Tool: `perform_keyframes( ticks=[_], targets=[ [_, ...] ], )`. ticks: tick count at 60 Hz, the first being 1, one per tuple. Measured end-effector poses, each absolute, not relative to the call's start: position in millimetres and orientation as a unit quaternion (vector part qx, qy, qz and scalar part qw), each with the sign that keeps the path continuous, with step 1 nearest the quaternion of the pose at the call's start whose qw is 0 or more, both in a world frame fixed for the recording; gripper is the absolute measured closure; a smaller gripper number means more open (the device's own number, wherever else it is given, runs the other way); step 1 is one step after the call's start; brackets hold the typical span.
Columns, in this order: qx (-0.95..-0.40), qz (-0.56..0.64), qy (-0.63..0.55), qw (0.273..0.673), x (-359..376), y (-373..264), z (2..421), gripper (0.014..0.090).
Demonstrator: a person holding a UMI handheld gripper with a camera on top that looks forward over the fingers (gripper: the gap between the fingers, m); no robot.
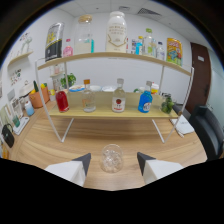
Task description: Make me a cup of Mount Fuji.
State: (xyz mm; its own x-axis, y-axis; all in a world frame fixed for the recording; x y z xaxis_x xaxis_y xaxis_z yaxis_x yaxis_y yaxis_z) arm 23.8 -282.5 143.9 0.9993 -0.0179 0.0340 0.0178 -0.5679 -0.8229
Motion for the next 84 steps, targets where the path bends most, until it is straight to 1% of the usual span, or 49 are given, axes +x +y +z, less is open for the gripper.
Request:
perform_keyframes(
  ticks=[8, 16, 26, 33, 43, 52, 58, 66, 73, 77, 84],
  targets=[
    [-0.884, -0.026, 0.005, 0.466, 27.0, -290.4, 144.7, 0.0183],
    [-0.885, -0.032, 0.006, 0.464, 23.7, -311.6, 147.3, 0.0184],
    [-0.877, -0.031, -0.005, 0.480, -8.6, -320.3, 150.8, 0.0183],
    [-0.858, -0.012, -0.004, 0.513, -36.6, -296.0, 167.4, 0.0183],
    [-0.826, 0.007, -0.001, 0.564, -58.6, -235.3, 196.2, 0.0180],
    [-0.806, 0.004, -0.010, 0.592, -61.9, -174.7, 208.7, 0.0198],
    [-0.800, -0.003, -0.010, 0.600, -61.1, -141.2, 210.8, 0.0251],
    [-0.804, -0.006, 0.004, 0.595, -55.9, -109.5, 199.5, 0.0374],
    [-0.811, -0.003, 0.010, 0.585, -53.3, -99.4, 189.4, 0.0568],
    [-0.810, -0.007, 0.013, 0.586, -50.0, -96.8, 188.2, 0.0675],
    [-0.810, -0.001, 0.012, 0.587, -51.8, -99.0, 188.8, 0.0683]
  ],
)
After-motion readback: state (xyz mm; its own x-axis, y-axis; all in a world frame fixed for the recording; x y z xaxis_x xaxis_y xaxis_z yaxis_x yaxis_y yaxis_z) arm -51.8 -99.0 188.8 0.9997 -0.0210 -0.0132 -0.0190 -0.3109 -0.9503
